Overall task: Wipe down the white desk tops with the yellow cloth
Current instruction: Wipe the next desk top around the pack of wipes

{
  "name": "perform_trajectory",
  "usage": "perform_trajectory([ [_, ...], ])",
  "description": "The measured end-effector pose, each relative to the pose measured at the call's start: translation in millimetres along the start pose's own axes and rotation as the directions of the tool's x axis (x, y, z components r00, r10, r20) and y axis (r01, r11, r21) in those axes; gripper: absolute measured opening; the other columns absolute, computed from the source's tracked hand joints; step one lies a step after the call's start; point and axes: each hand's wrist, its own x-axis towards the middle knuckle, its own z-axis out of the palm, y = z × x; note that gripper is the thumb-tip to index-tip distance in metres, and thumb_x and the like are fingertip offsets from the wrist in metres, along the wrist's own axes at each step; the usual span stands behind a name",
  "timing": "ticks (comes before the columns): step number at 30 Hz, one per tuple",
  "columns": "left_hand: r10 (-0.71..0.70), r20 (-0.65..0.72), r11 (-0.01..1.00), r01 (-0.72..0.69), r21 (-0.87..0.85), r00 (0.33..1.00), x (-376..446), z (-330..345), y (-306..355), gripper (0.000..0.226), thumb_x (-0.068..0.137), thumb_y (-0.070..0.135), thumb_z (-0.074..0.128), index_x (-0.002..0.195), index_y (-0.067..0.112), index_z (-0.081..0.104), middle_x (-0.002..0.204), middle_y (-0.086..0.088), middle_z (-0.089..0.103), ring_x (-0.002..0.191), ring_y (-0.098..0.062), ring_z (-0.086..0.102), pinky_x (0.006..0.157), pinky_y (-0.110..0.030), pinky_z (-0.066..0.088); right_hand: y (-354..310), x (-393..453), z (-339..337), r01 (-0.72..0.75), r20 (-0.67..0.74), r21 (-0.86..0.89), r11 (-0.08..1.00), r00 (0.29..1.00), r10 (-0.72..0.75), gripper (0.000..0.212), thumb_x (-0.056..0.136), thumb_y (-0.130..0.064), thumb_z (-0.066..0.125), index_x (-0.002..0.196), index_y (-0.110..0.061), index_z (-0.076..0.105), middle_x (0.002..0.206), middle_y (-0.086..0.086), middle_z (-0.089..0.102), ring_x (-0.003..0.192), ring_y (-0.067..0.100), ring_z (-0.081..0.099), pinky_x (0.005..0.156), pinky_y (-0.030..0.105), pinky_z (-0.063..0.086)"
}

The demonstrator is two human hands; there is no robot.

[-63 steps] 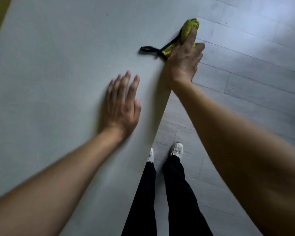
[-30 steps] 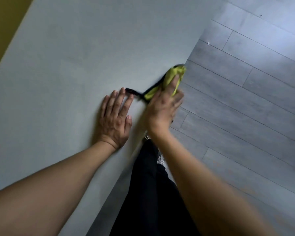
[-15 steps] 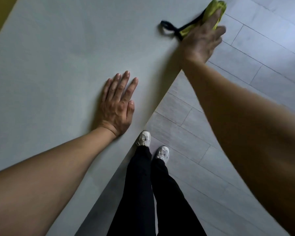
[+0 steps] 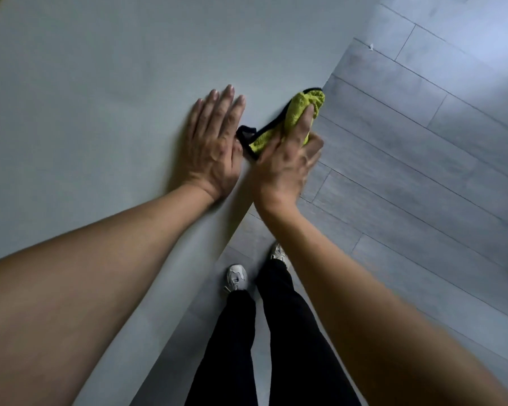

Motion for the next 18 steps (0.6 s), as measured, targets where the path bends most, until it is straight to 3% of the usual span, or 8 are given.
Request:
perform_trajectory([
  [5, -0.081, -0.024, 0.997, 0.081, -0.007, 0.996, -33, -8, 0, 0.063, 0.092, 0.022, 0.041, 0.152, 0.005, 0.05, 0.159, -0.02, 0.046, 0.147, -0.041, 0.043, 0.125, -0.05, 0.026, -19, 65, -7, -0.023, -0.08, -0.022, 1.0, 0.997, 0.021, 0.064, 0.104, -0.023, 0.037, 0.162, -0.025, 0.011, 0.141, 0.011, 0.035, 0.126, 0.031, 0.039, 0.105, 0.047, 0.041],
  [10, -0.168, -0.021, 0.986, 0.167, -0.021, 0.986, -145, -32, -9, 0.055, 0.1, 0.019, 0.039, 0.153, 0.007, 0.049, 0.161, -0.017, 0.043, 0.15, -0.038, 0.039, 0.126, -0.051, 0.024, -23, 95, -13, 0.005, -0.127, -0.108, 0.994, 0.992, -0.019, 0.06, 0.103, -0.016, 0.033, 0.161, -0.019, 0.017, 0.141, 0.01, 0.037, 0.126, 0.026, 0.042, 0.106, 0.038, 0.043],
  [14, -0.215, -0.009, 0.977, 0.215, 0.006, 0.977, -216, -48, -17, 0.053, 0.103, 0.018, 0.039, 0.155, 0.008, 0.048, 0.164, -0.017, 0.039, 0.152, -0.038, 0.036, 0.127, -0.053, 0.023, -17, 33, -3, -0.035, -0.106, -0.045, 0.998, 0.994, 0.03, 0.064, 0.102, -0.019, 0.035, 0.162, -0.023, 0.014, 0.14, 0.01, 0.036, 0.124, 0.029, 0.041, 0.103, 0.042, 0.041],
  [18, -0.194, -0.015, 0.981, 0.194, 0.021, 0.981, -226, -47, -24, 0.055, 0.101, 0.019, 0.041, 0.155, 0.008, 0.047, 0.164, -0.016, 0.039, 0.152, -0.037, 0.036, 0.127, -0.053, 0.023, 13, -106, 17, 0.002, -0.039, 0.086, 0.996, 0.999, 0.002, 0.065, 0.104, -0.026, 0.041, 0.163, -0.025, 0.013, 0.139, 0.014, 0.038, 0.124, 0.035, 0.04, 0.107, 0.047, 0.035],
])
